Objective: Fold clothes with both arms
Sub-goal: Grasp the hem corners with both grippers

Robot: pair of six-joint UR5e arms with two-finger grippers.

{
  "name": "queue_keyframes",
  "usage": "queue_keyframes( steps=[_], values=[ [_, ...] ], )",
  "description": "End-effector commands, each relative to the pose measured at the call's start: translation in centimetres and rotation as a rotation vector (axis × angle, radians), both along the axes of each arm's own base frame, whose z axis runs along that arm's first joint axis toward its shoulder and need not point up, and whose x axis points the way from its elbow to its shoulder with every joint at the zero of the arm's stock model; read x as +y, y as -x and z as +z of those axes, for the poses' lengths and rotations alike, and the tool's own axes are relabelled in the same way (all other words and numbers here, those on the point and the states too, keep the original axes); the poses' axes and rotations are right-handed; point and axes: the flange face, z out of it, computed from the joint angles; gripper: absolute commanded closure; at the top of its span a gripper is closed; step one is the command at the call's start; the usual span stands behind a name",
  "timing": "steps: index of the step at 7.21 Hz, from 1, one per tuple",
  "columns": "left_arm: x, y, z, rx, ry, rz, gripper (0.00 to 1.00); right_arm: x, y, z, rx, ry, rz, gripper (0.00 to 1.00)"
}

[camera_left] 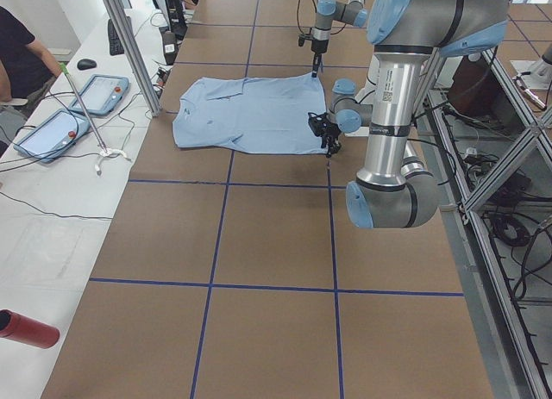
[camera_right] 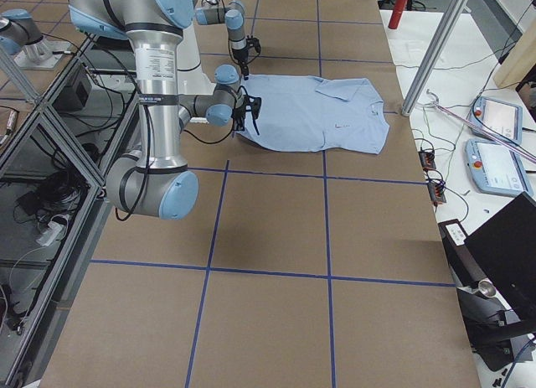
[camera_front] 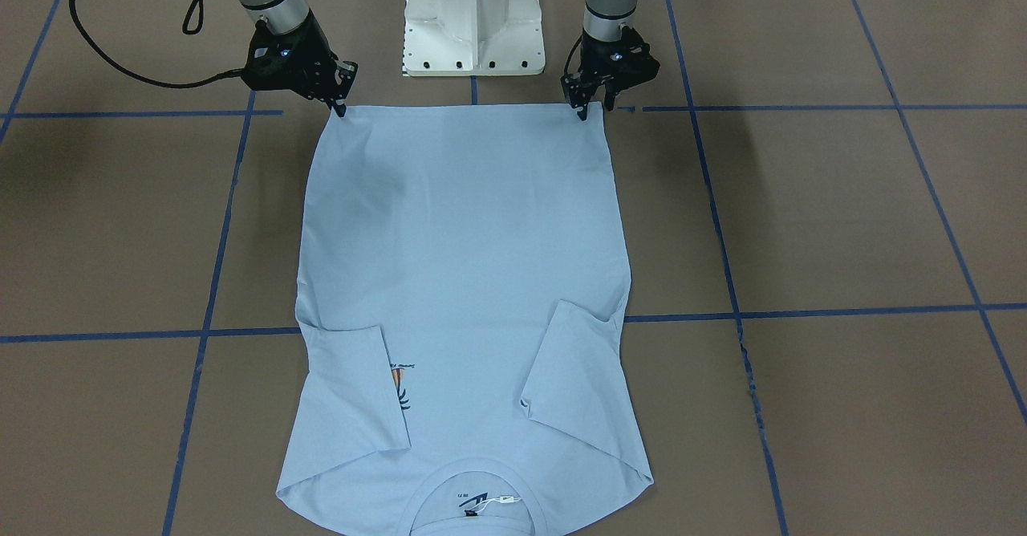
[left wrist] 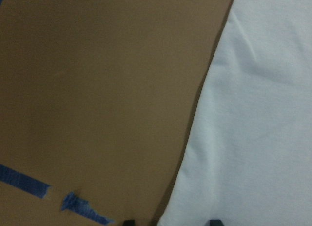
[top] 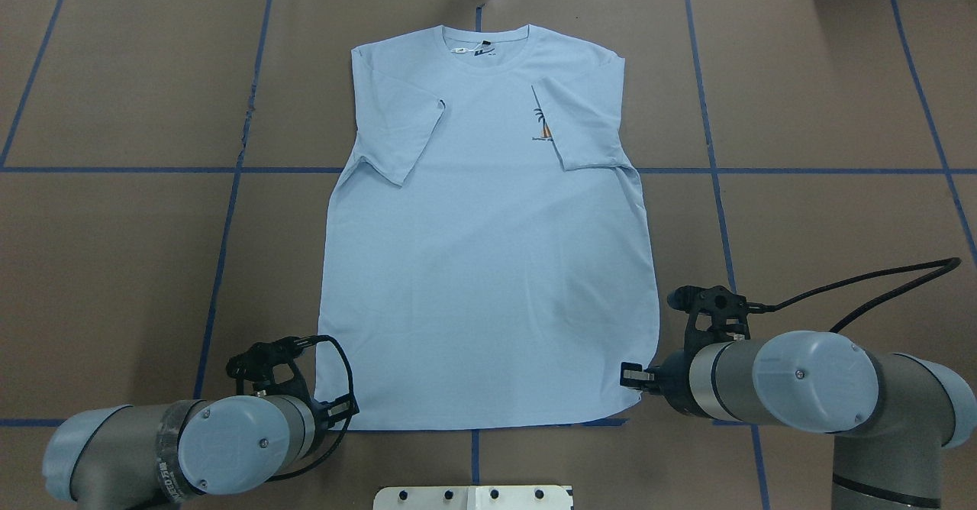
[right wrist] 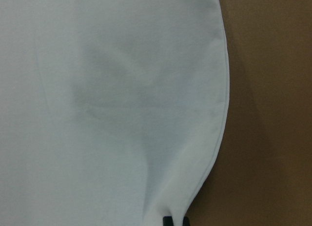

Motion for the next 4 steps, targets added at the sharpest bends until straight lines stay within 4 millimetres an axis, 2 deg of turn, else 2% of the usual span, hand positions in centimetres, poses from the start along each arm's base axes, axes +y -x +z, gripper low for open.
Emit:
queue_keyframes(
  steps=[1,4],
  values=[
    [0.01,-0.03,-0.27,0.004,0.001,0.001,0.74,-0.06,-0.04,0.09,0.002,-0.001,0.000,1.00],
    [-0.38,0.18,-0.49,0.009,0.000,-0.006,0.85,-0.10,-0.09,0.33,0.008,0.000,-0.001,1.00]
  ],
)
